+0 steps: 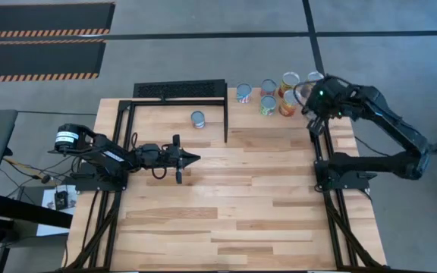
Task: Pick and place cans onto a shelf
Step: Put the canned peaches on the shelf, then put the canned oranges on the shelf
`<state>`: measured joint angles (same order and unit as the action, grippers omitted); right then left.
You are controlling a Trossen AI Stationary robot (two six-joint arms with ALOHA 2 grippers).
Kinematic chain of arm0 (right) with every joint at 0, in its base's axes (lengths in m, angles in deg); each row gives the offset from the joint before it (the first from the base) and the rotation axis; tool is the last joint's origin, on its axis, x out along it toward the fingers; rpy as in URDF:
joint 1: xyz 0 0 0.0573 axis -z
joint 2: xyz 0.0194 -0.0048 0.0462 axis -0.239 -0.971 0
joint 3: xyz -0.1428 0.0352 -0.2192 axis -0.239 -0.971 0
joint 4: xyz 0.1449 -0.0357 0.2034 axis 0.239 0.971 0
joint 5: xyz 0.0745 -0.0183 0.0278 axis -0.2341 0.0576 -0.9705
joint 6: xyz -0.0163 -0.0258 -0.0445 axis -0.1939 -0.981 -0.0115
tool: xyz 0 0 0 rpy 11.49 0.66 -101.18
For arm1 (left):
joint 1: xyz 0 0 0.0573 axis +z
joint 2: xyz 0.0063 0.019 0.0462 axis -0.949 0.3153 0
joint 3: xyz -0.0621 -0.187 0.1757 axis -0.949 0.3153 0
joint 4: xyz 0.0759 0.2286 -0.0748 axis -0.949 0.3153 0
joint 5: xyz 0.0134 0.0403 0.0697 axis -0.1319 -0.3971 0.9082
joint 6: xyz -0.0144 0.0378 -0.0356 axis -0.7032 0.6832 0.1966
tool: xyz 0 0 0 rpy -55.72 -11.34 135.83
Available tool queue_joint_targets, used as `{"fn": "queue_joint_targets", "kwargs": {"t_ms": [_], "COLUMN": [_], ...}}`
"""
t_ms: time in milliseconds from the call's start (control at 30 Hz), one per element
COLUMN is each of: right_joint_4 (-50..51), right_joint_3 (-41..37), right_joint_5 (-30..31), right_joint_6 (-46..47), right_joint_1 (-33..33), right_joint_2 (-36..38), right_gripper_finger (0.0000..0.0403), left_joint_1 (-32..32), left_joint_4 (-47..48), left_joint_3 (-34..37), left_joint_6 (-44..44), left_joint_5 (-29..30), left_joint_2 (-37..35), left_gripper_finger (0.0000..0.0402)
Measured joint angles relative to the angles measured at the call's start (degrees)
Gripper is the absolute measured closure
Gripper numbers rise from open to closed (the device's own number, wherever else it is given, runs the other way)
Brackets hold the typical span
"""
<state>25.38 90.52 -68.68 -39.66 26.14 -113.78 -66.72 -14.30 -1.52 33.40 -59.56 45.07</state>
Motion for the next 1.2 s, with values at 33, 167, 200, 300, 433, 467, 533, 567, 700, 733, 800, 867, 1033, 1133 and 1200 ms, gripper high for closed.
{"fn": "queue_joint_targets", "kwargs": {"t_ms": [33,167,200,300,433,467,533,567,700,733,800,867,1033,1133,1200], "right_joint_4": [-0.4,-2.7,-3.0,-3.5,-3.9,-4.1,-5.3,-5.5,-6.1,-6.2,-6.6,-7.5,-7.6,-7.7,-8.1], "right_joint_3": [0.0,0.0,0.0,0.0,0.0,0.0,0.0,0.0,0.0,0.0,0.0,0.0,0.9,2.1,2.2], "right_joint_5": [-1.3,-5.0,-5.9,-9.3,-11.4,-11.5,-11.5,-11.5,-11.2,-11.0,-10.5,-9.5,-9.3,-9.0,-9.0], "right_joint_6": [-1.4,-5.7,-6.5,-8.1,-9.6,-9.6,-8.9,-8.5,-8.3,-8.3,-8.3,-8.3,-8.6,-8.6,-8.5], "right_joint_1": [1.9,7.8,8.9,12.2,14.3,14.2,14.1,14.1,14.1,14.2,14.2,14.2,14.2,13.8,12.9], "right_joint_2": [-0.4,-2.0,-2.4,-3.5,-3.9,-4.2,-4.7,-4.7,-5.6,-5.7,-5.8,-5.8,-5.3,-3.4,-1.5], "right_gripper_finger": [0.04,0.04,0.04,0.04,0.04,0.0399,0.0395,0.0391,0.0362,0.0352,0.0334,0.0318,0.0293,0.0295,0.031], "left_joint_1": [0.0,0.0,0.0,0.0,0.0,0.0,0.0,0.0,0.0,0.0,0.0,0.0,0.1,1.6,3.3], "left_joint_4": [0.0,0.0,0.0,0.0,0.0,0.0,0.1,0.3,0.4,0.4,0.4,0.4,0.3,0.3,0.5], "left_joint_3": [0.0,0.0,0.0,0.0,0.0,0.0,0.0,0.0,0.0,0.0,0.0,0.0,0.0,0.0,0.0], "left_joint_6": [0.0,0.0,0.0,0.0,0.0,0.0,0.0,0.0,0.0,0.0,0.0,0.0,-1.6,-3.5,-5.1], "left_joint_5": [0.0,0.0,0.0,0.0,0.5,0.9,1.3,1.3,1.3,1.3,1.3,1.3,3.6,5.0,5.0], "left_joint_2": [0.0,0.0,0.0,0.0,0.0,0.0,0.0,0.0,0.0,0.0,0.0,0.0,0.0,0.0,0.0], "left_gripper_finger": [0.04,0.04,0.04,0.04,0.04,0.04,0.04,0.04,0.04,0.04,0.04,0.04,0.0401,0.0401,0.0401]}}
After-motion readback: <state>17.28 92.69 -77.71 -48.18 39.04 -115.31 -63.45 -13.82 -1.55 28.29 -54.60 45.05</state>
